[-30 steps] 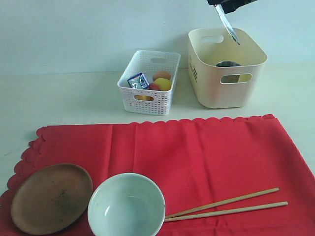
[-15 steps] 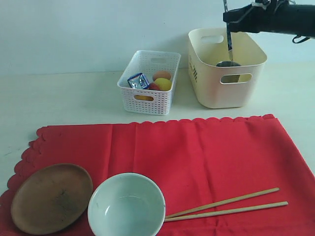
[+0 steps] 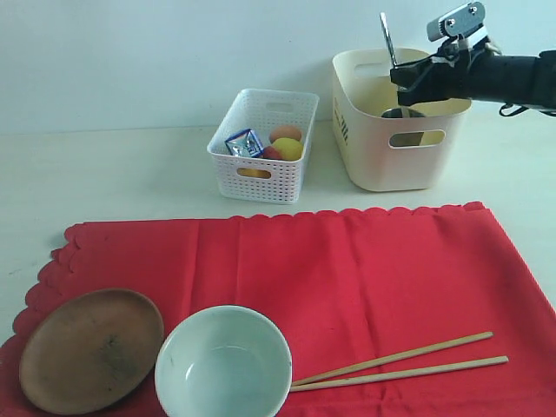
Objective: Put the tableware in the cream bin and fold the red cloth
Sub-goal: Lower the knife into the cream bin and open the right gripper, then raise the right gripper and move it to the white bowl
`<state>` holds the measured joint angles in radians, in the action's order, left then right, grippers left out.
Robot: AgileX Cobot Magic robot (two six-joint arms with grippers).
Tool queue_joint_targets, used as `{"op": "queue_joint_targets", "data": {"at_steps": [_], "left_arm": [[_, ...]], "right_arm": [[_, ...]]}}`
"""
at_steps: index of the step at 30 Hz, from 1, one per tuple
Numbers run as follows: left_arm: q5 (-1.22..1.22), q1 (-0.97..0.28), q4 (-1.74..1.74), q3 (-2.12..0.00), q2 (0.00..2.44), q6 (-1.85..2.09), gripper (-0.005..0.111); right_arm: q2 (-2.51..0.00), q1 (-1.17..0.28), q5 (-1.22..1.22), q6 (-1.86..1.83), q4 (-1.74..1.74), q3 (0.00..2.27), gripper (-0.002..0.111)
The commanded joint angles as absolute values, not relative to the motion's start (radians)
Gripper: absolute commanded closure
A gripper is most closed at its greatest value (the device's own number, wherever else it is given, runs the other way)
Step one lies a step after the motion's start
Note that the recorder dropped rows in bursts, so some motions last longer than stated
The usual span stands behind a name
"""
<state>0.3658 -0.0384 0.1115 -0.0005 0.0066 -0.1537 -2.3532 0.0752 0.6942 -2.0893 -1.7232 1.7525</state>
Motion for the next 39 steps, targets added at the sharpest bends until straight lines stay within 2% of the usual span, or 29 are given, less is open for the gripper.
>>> {"op": "queue_joint_targets", "data": {"at_steps": [1,2,3,4,6,10,15,22,28,33,39], "left_arm": [[0.356,-0.034,0.112,0.0,0.0,-0.156,0.107],[0.356,-0.034,0.112,0.0,0.0,-0.156,0.107],[0.356,-0.034,0.112,0.0,0.0,-0.156,0.107],[0.356,-0.034,0.112,0.0,0.0,-0.156,0.107],[0.356,-0.034,0.112,0.0,0.0,-0.156,0.107],[0.356,-0.034,0.112,0.0,0.0,-0.156,0.107],[0.356,-0.034,0.112,0.0,0.0,-0.156,0.107],[0.356,-0.034,0.112,0.0,0.0,-0.156,0.107],[0.356,-0.034,0.112,0.0,0.0,-0.156,0.107],[0.356,-0.034,0.112,0.0,0.0,-0.156,0.107],[0.356,-0.034,0.112,0.0,0.0,-0.156,0.107]], "right_arm": [[-2.352,0.078,0.701,-2.101,-1.744,1.752,0.1],[-2.348,0.078,0.703,-2.099,-1.744,1.752,0.088],[-2.346,0.078,0.703,-2.099,-1.744,1.752,0.083],[-2.339,0.078,0.703,-2.098,-1.744,1.752,0.07],[-2.322,0.078,0.703,-2.069,-1.744,1.752,0.06],[-2.261,0.078,0.703,-1.934,-1.727,1.752,0.06],[-2.143,0.078,0.729,-1.644,-1.408,1.752,0.06],[-2.02,0.078,0.922,-1.463,-1.223,1.752,0.077],[-1.936,0.076,1.059,-1.298,-1.1,1.752,0.085],[-1.888,0.076,1.182,-1.157,-0.962,1.752,0.108],[-1.855,0.076,1.221,-0.984,-0.86,1.752,0.108]]}}
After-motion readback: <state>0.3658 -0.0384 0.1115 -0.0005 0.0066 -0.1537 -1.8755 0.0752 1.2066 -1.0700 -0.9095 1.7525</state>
